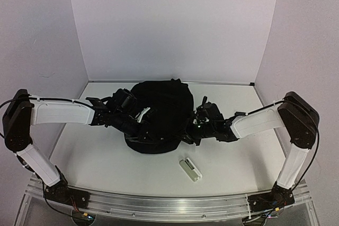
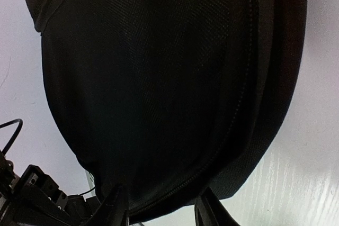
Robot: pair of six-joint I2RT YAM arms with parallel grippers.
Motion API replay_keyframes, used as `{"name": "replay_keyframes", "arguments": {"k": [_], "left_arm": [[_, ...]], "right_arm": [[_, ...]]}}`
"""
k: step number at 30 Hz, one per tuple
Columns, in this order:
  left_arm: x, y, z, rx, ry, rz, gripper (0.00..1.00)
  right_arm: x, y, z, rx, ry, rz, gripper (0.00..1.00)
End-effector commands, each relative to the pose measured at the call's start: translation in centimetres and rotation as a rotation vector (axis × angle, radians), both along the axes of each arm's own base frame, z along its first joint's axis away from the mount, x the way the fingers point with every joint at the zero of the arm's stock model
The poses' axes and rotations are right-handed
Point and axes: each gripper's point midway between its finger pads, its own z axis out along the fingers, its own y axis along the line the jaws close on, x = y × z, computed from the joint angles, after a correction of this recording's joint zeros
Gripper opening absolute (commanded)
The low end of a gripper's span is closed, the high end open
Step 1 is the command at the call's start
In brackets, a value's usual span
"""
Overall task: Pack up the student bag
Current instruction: Zip the student bag at the center of the board.
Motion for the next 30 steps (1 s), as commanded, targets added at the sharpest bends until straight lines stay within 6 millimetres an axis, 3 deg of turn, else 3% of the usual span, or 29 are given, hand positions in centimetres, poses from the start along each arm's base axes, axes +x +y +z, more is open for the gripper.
{"name": "replay_keyframes", "arguments": {"k": [1, 3, 9, 14, 22, 24, 27, 30], "left_arm": [[0.1, 0.0, 1.8, -0.036, -0.051, -0.012, 0.0], [0.3, 0.4, 1.4, -0.013, -0.055, 0.005, 0.0], [2.4, 3.3, -0.1, 0.079, -0.039, 0.161, 0.0], [2.3, 4.2, 1.4, 0.046, -0.06, 0.173, 0.0], [1.8, 5.3, 2.5, 0.056, -0.098, 0.156, 0.0], [1.3, 4.7, 4.0, -0.005, -0.121, 0.104, 0.0], [0.3, 3.0, 7.0, -0.13, -0.145, -0.001, 0.0], [0.1, 1.4, 9.5, -0.217, -0.169, -0.097, 0.0]], "right_arm": [[1.8, 1.3, 2.4, 0.072, -0.053, -0.042, 0.11], [2.5, 0.8, 2.7, 0.066, -0.071, -0.079, 0.0], [5.7, -4.2, 2.6, 0.025, -0.1, -0.233, 0.0], [8.1, -9.1, 3.4, -0.043, -0.152, -0.34, 0.0], [10.0, -14.2, 3.4, -0.169, -0.182, -0.439, 0.0], [10.3, -14.4, 4.0, -0.183, -0.213, -0.424, 0.0], [10.3, -13.0, 6.6, -0.183, -0.319, -0.3, 0.0], [9.1, -10.7, 10.0, -0.161, -0.461, -0.105, 0.16]]}}
